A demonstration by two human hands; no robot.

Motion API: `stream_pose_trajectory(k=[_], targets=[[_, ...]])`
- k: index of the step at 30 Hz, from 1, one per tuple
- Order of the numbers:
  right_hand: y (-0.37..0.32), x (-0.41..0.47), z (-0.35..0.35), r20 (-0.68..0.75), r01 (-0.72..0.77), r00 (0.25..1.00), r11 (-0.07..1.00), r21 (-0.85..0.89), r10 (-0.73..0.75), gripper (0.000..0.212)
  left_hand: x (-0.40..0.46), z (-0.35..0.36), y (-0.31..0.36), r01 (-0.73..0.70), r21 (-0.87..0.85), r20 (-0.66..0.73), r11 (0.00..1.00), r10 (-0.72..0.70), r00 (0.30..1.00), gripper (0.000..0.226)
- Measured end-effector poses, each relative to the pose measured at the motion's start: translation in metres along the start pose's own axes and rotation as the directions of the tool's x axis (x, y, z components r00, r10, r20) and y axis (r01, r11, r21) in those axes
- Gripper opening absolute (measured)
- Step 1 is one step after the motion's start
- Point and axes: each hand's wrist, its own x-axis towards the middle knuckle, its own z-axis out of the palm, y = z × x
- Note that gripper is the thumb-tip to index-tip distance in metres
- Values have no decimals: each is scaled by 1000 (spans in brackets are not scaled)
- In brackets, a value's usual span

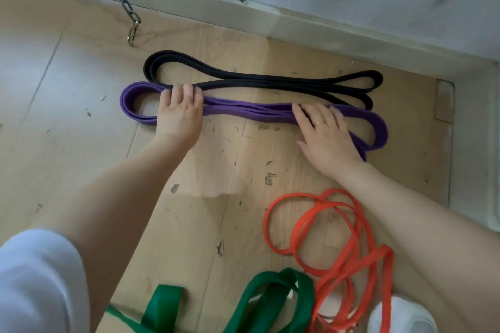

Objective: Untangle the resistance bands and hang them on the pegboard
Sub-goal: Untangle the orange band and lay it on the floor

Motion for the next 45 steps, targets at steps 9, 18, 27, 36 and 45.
stream_pose_trajectory(k=[9, 18, 27, 36, 45], targets=[[-20, -104, 27, 330, -140, 939, 984, 114, 96, 31, -67, -27, 35, -176, -289, 44, 941, 196, 980, 47], [-19, -160, -137, 160, -217, 976, 740, 636, 148, 16, -166, -155, 45, -250, -636, -82, 730, 259, 962, 19], [-64, -272, -325, -273, 195, 923, 282, 939, 272, 25, -291, -316, 63, -246, -941, -223, 234, 121, 967, 62], [-119, -359, -465, -515, 557, 805, -73, 827, 295, 19, -383, -449, 41, -492, -869, -492, -54, -4, 870, 28], [-143, -367, -484, -456, 625, 776, -437, 647, 436, 12, -422, -454, 38, -444, -860, -429, -252, -114, 896, 25]])
